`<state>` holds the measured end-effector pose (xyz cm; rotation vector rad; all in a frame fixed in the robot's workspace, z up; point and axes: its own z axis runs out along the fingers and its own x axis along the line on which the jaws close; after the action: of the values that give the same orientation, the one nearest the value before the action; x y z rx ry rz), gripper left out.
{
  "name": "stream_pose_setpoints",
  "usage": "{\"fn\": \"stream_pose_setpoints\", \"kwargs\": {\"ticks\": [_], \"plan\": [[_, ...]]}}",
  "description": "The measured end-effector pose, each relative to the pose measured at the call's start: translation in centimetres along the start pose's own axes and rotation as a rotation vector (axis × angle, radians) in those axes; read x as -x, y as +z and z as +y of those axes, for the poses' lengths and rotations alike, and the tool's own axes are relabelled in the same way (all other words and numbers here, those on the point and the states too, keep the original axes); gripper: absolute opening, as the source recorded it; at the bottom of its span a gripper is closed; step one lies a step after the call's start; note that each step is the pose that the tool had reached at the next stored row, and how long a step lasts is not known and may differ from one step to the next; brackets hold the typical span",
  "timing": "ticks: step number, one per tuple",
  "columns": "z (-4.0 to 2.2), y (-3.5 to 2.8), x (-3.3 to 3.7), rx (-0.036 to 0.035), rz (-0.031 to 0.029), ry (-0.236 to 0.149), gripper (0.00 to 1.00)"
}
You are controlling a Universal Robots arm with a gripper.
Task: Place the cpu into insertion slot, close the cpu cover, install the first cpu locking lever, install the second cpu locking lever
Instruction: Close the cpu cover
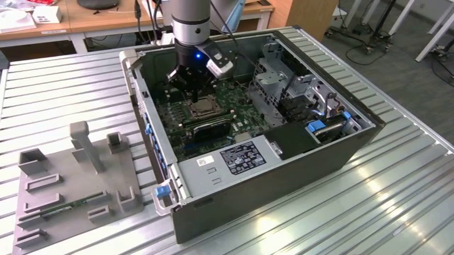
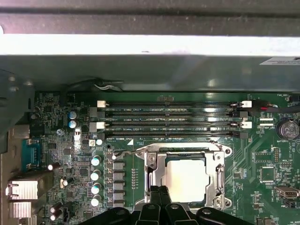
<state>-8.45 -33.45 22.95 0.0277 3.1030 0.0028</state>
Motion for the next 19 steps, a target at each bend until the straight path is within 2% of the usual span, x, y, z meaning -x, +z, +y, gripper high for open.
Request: {"fn": "stream_pose_setpoints", "kwargs": {"ticks": [3,6,9,15,19], "plan": [[0.0,-0.01,0.11,-0.0003,0.0003,0.0,0.11],[0.01,0.01,0.53,-0.0003,0.0002,0.0,0.11],[0.02,0.03,1.12,-0.0002,0.0002,0.0,0.11],[0.05,0.1,2.71,-0.0001,0.0001,0.0,0.11],[0.05,0.11,3.19,-0.0002,0.0001,0.0,0.11]]}}
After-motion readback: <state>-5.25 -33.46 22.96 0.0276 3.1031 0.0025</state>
